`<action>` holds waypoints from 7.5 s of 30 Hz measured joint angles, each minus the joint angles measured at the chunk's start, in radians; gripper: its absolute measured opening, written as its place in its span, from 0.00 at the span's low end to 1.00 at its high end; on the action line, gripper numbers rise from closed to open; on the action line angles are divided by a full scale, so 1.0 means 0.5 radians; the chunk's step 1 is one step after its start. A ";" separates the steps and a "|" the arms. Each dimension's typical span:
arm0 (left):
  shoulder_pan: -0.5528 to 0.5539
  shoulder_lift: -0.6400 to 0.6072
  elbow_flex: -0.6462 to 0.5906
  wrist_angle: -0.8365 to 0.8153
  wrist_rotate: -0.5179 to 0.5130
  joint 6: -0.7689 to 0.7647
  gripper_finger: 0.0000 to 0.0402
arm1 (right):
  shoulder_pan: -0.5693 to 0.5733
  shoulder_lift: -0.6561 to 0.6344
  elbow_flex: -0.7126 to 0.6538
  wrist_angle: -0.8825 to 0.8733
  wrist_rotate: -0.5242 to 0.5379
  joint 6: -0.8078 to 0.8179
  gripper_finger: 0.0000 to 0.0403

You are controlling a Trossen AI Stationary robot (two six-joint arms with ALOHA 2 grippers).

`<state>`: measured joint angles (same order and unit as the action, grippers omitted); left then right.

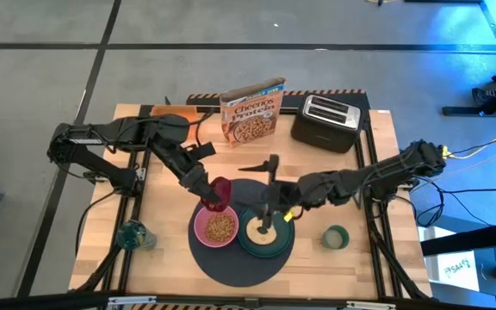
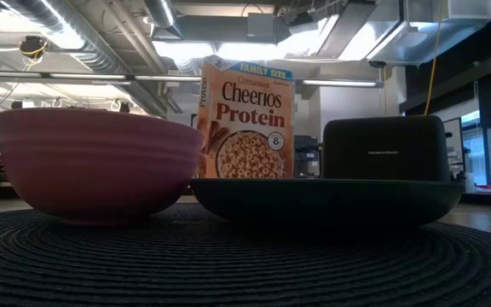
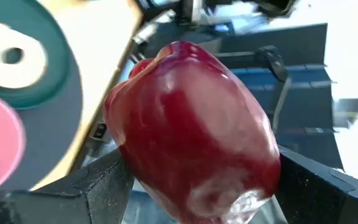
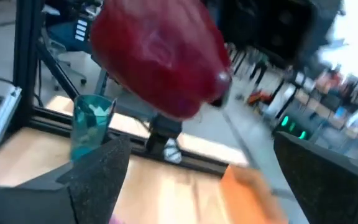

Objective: Arrange a breakfast setting
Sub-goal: Put the apple on the green plate, then put the cup on the table mat

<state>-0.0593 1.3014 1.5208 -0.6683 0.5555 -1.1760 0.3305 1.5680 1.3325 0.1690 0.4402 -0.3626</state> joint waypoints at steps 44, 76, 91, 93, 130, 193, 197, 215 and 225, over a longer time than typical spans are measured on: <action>0.160 0.241 -0.005 0.295 -0.141 -0.201 0.88 | -0.006 0.068 0.073 0.110 -0.004 -0.445 0.72; 0.180 -0.155 0.002 0.571 -0.933 1.031 0.98 | -0.243 -0.510 0.069 -0.568 -0.180 0.985 0.72; -0.052 0.053 0.000 0.944 -0.894 2.421 0.54 | -0.256 -0.301 0.070 -0.328 -0.535 1.289 0.72; -0.042 0.087 0.000 0.937 -0.862 2.417 0.49 | -0.256 -0.297 0.070 -0.330 -0.536 1.292 0.74; 0.067 0.202 0.001 0.832 -0.584 2.637 0.01 | -0.255 -0.297 0.069 -0.345 -0.503 1.224 0.73; -0.016 1.673 -0.970 3.250 -0.415 2.371 0.01 | 0.140 -1.047 0.071 -1.607 0.284 2.021 0.49; -0.012 1.687 -0.970 3.267 -0.548 2.371 0.04 | 0.139 -1.047 0.071 -1.619 0.253 2.023 0.49; -0.028 1.659 -0.970 3.240 -0.636 2.268 0.28 | 0.138 -1.052 0.071 -1.779 0.236 2.019 0.49; -0.024 1.488 -0.970 3.160 -0.616 2.248 0.41 | 0.138 -1.066 0.071 -2.136 0.288 2.316 0.49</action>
<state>-0.0715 2.0456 1.0355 0.9118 0.2474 -0.0520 0.3996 1.0348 1.3678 -0.8988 0.5843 0.7955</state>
